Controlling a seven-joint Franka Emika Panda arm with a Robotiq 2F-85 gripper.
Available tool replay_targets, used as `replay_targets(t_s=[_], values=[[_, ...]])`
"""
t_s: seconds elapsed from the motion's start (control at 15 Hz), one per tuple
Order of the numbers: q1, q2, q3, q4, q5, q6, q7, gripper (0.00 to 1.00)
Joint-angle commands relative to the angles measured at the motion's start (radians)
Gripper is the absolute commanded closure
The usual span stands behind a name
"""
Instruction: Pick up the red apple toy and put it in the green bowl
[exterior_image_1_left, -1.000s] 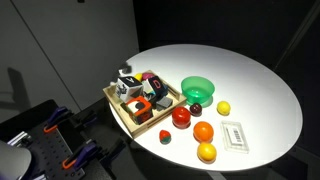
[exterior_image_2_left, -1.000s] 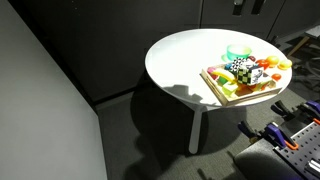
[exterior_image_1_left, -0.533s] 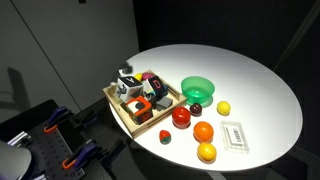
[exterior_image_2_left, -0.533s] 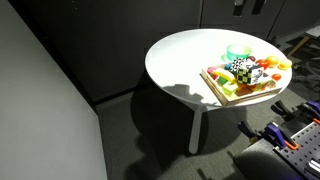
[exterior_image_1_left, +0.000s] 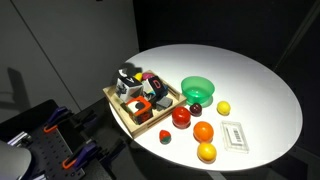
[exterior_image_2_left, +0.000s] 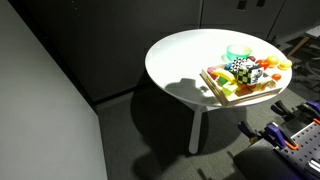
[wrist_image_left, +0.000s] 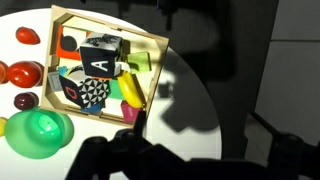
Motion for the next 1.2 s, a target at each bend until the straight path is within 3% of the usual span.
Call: replay_targets(t_s=[0.0, 1.13], values=[[-0.03, 0.007, -0.013, 0.014, -0.069, 0.053, 0.027, 0.0], [-0.157, 0.092, -0.129, 0.013, -0.178, 0.185, 0.081, 0.0]])
